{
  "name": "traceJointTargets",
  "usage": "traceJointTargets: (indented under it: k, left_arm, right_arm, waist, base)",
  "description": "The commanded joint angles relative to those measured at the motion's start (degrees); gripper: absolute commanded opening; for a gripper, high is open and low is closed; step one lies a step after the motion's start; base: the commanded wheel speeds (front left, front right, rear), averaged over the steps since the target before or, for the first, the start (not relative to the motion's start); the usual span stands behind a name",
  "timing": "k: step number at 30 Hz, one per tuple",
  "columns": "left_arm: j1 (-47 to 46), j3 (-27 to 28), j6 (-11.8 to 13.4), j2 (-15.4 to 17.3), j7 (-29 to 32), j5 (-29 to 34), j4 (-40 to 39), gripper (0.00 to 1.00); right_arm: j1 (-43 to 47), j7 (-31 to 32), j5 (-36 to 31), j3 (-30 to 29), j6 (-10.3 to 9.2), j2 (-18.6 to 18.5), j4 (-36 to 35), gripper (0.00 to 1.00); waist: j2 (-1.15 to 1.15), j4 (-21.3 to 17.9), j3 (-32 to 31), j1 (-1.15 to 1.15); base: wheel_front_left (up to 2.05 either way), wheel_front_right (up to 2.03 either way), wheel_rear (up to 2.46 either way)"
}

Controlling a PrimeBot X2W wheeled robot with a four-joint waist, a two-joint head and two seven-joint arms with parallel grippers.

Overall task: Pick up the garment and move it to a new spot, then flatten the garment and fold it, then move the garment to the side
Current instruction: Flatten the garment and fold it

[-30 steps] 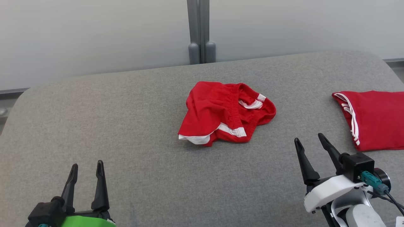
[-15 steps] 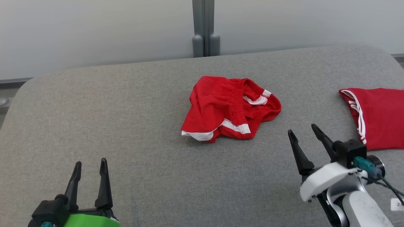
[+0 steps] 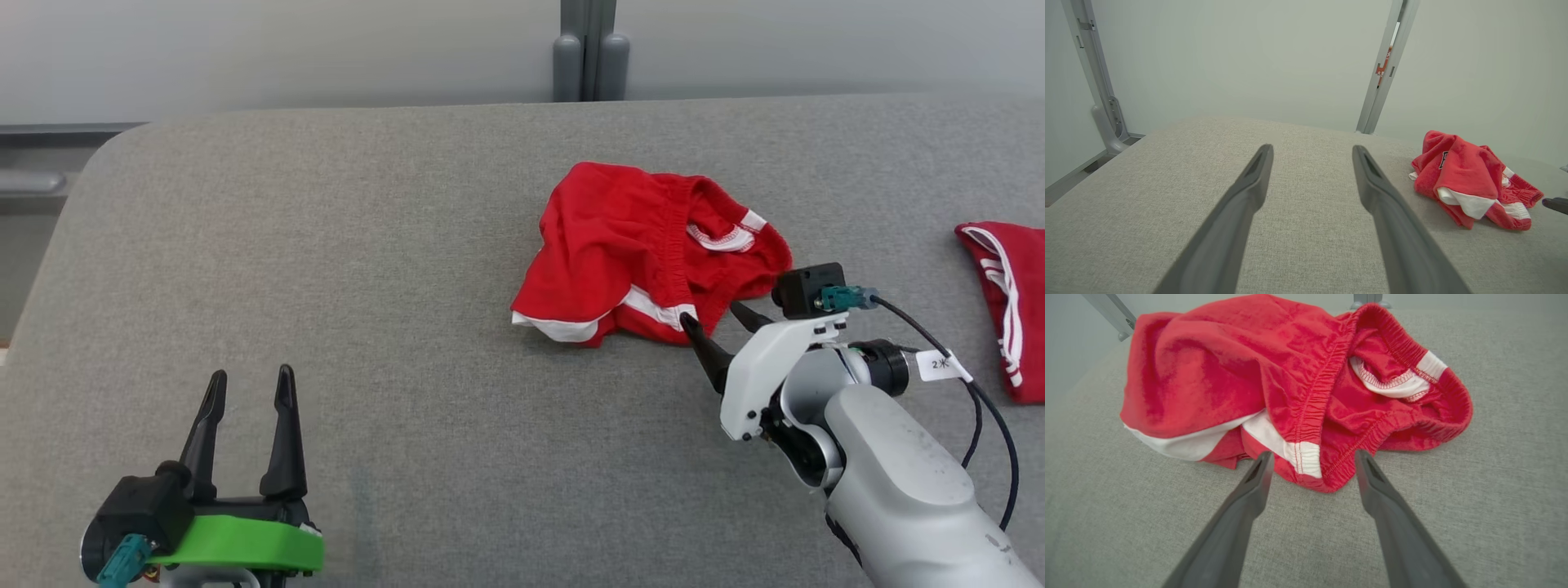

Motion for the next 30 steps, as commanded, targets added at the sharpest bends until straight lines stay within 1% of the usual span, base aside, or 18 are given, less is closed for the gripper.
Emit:
traceJointTargets:
  k: [1, 4, 9, 10, 11, 12, 13, 14, 15, 18, 23, 27, 30]
  left_arm:
    - [-1.13, 0.01, -0.33, -0.05, -0.16, 0.11, 0.0, 1.0]
    - [-1.61, -0.11, -0.39, -0.19, -0.16, 0.17, 0.01, 1.0]
    - [-2.05, 0.11, -0.52, -0.33, -0.16, 0.27, 0.22, 1.0]
    - [-2.08, 0.19, -0.55, -0.39, -0.16, 0.29, 0.24, 1.0]
    - [-2.11, 0.23, -0.58, -0.44, -0.16, 0.3, 0.28, 1.0]
    - [-2.1, 0.27, -0.61, -0.46, -0.15, 0.33, 0.36, 1.0]
    - [-2.12, 0.29, -0.64, -0.48, -0.16, 0.37, 0.46, 1.0]
    - [-2.14, 0.33, -0.67, -0.52, -0.16, 0.36, 0.57, 1.0]
    - [-2.01, 0.46, -0.7, -0.58, -0.16, 0.37, 0.75, 1.0]
    - [-1.5, 0.6, -0.79, -0.61, -0.16, 0.4, 0.86, 1.0]
    - [-0.18, 0.74, -0.89, -0.55, -0.16, 0.5, 0.61, 1.0]
    - [0.85, 1.06, -0.85, -0.44, -0.15, 0.55, 0.21, 1.0]
    - [1.13, 0.99, -0.88, -0.34, -0.16, 0.56, -0.06, 1.0]
  right_arm:
    - [-1.48, -0.47, 1.12, 0.58, -0.07, -0.07, 1.58, 1.0]
    - [-4.27, -1.42, 3.65, 2.09, -0.07, 0.25, 6.15, 1.0]
    - [-6.94, -2.11, 7.68, 5.06, -0.07, 0.5, 10.37, 1.0]
    - [-7.4, -2.21, 8.44, 5.82, -0.07, 0.39, 11.0, 0.96]
    - [-7.76, -2.47, 8.98, 6.42, -0.06, 0.3, 11.46, 0.77]
    - [-8.12, -2.69, 9.67, 7.12, -0.06, 0.17, 11.97, 0.4]
    - [-8.36, -2.87, 10.25, 7.67, -0.07, 0.06, 12.37, 0.24]
    - [-8.76, -3.48, 10.58, 8.37, -0.07, -0.3, 12.71, 0.0]
    - [-9.36, -4.79, 11.53, 9.77, -0.07, -0.62, 12.79, 0.0]
    - [-10.32, -7.5, 12.86, 11.57, -0.06, -0.99, 11.53, 0.0]
    - [-14.34, -12.18, 13.68, 15.34, -0.06, -2.51, 6.1, 0.0]
    - [-19.2, -13.55, 13.69, 18.24, -0.06, -3.37, 1.79, 0.0]
    - [-24.03, -13.61, 15.0, 20.81, -0.06, -2.97, -0.41, 0.0]
  waist:
    - [0.0, 2.14, 1.92, 0.0]
    - [0.0, 3.43, 2.9, 0.0]
    - [0.0, 4.37, 3.53, 0.0]
    - [0.0, 4.46, 3.56, 0.0]
    - [0.0, 4.51, 3.56, 0.0]
    - [0.0, 4.55, 3.54, 0.0]
    - [0.0, 4.55, 3.49, 0.0]
    - [0.0, 4.53, 3.36, 0.0]
    - [0.0, 4.4, 2.94, 0.0]
    - [0.0, 4.14, 1.97, 0.0]
    - [0.0, 3.51, -0.21, 0.0]
    - [0.0, 3.0, -1.72, 0.0]
    - [0.0, 2.88, -2.21, 0.0]
  base:
    - [0.0, 0.0, 0.0]
    - [0.0, 0.0, 0.0]
    - [0.0, 0.0, 0.0]
    - [0.0, 0.0, 0.0]
    - [0.0, 0.0, 0.0]
    - [0.0, 0.0, 0.0]
    - [0.0, 0.0, 0.0]
    - [0.0, 0.0, 0.0]
    - [0.0, 0.0, 0.0]
    - [0.0, 0.0, 0.0]
    - [0.0, 0.0, 0.0]
    - [0.0, 0.0, 0.0]
    - [0.0, 0.0, 0.0]
